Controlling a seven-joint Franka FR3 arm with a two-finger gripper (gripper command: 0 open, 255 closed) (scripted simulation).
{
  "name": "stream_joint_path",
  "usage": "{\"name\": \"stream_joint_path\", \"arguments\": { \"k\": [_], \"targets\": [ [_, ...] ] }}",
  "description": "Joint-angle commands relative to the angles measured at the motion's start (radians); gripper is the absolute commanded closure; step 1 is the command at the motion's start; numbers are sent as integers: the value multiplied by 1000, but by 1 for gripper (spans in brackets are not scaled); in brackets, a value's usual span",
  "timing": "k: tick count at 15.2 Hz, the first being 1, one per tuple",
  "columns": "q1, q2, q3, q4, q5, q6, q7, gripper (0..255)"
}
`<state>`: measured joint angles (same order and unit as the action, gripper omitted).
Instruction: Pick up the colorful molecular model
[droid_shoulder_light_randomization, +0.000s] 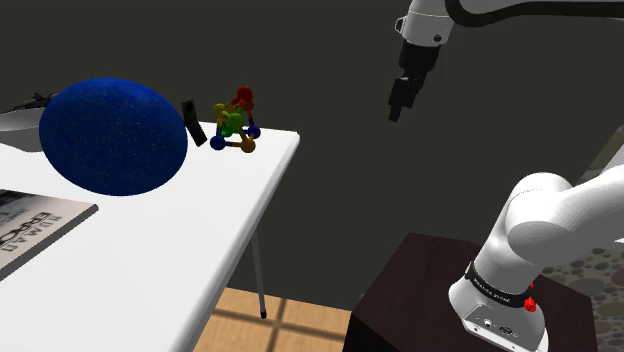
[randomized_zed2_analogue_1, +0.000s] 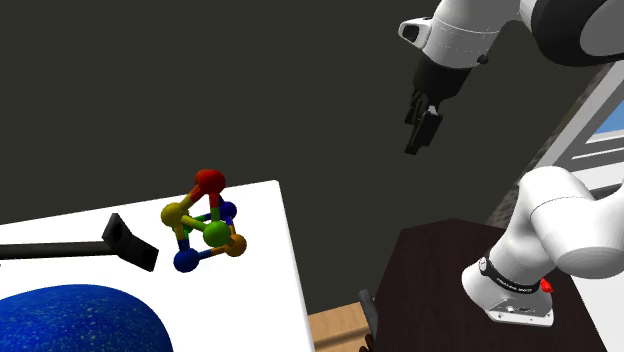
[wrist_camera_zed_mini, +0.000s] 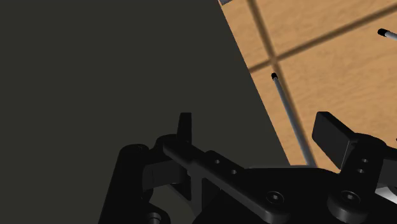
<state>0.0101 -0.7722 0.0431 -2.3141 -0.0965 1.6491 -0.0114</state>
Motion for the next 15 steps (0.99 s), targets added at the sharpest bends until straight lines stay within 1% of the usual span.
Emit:
{"name": "stream_joint_path", "arguments": {
  "k": [1, 8, 15],
  "targets": [
    [0, 0, 0, 0, 0, 0, 0, 0],
    [28, 152, 99, 84, 75, 115, 137, 0],
    [40, 330, 195, 223, 103, 211, 270, 0]
  ]
}}
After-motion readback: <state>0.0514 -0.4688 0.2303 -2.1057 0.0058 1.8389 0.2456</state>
